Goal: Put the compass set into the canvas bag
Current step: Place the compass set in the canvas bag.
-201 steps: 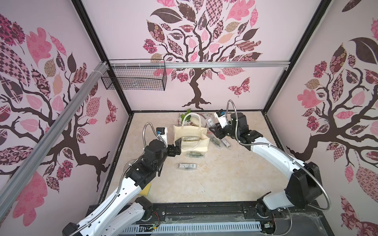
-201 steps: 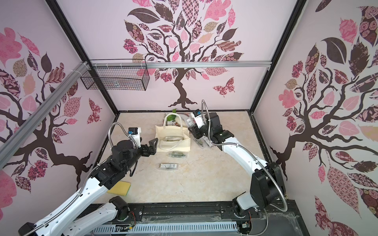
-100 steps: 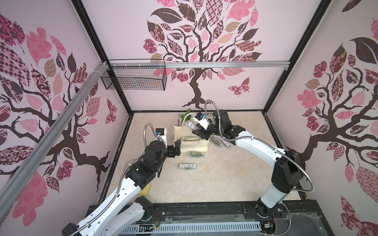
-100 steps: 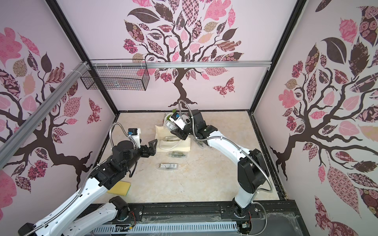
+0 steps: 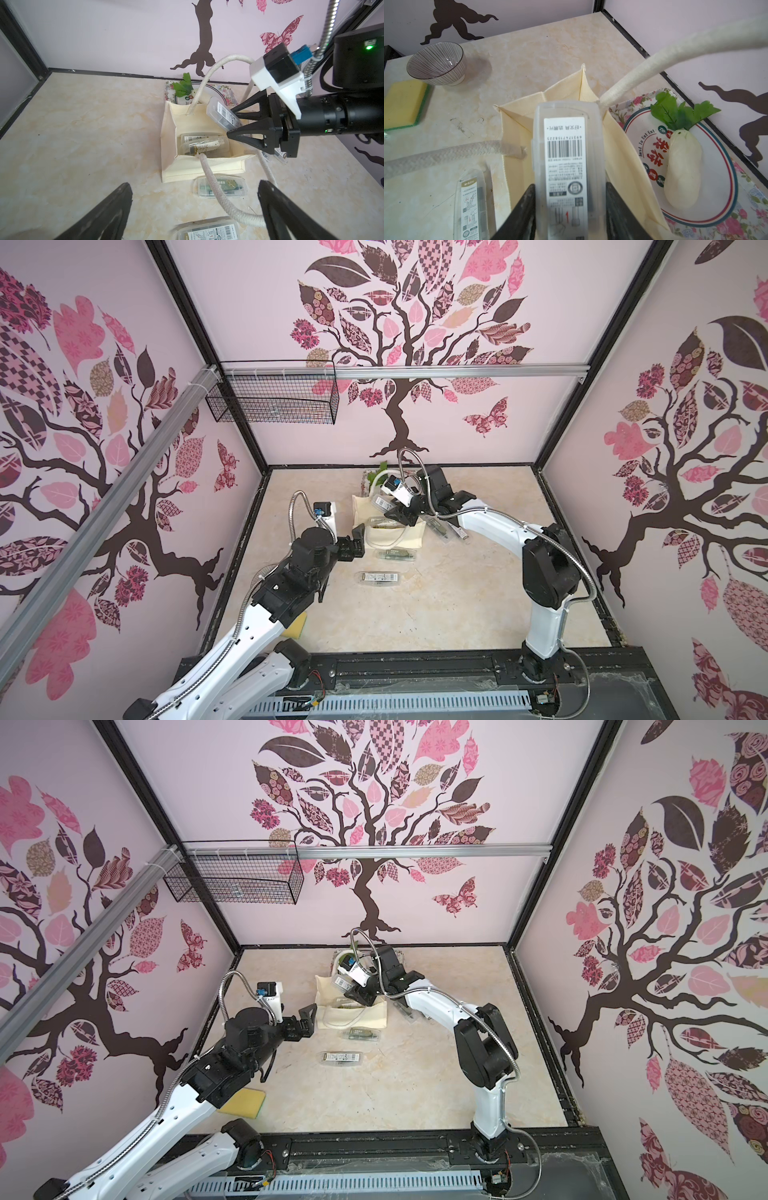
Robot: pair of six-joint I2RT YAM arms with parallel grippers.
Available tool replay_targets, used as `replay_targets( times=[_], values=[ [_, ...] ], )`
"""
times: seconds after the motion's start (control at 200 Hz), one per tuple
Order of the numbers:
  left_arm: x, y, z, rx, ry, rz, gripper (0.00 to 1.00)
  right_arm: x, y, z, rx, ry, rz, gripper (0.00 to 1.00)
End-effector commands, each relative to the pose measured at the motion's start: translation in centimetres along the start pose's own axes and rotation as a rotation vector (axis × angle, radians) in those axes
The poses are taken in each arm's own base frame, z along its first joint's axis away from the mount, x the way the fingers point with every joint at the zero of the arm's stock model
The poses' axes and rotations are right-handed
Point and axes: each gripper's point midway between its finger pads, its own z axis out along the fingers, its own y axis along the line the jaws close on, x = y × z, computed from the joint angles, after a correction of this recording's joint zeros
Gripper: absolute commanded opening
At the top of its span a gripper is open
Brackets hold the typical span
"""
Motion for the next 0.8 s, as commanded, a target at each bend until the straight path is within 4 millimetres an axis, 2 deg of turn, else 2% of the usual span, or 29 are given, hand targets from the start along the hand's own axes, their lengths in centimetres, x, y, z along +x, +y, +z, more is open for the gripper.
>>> replay_targets(
  times=[0.0, 0.285, 0.4, 0.565, 0.795],
  values=[
    [1.1, 0.5, 0.2, -0.02, 0.019, 0.008, 0.97, 0.9, 0.0, 1.5, -0.029, 0.035, -0.016, 0.35],
    [1.5, 0.6, 0.4, -0.025, 0.028, 0.014, 0.97, 6.7, -0.3, 4.4, -0.033, 0.199, 0.01, 0.37],
    [1.7, 0.8, 0.5, -0.031, 0.029, 0.013, 0.97, 8.3, -0.5, 5.3, -0.034, 0.246, 0.032, 0.38],
    [1.8, 0.8, 0.6, -0.031, 0.029, 0.008, 0.97, 8.9, -0.7, 5.8, -0.028, 0.269, 0.039, 0.43],
    [1.8, 0.8, 0.5, -0.034, 0.03, 0.01, 0.97, 7.9, -0.9, 5.6, -0.023, 0.247, 0.034, 0.48]
  ],
)
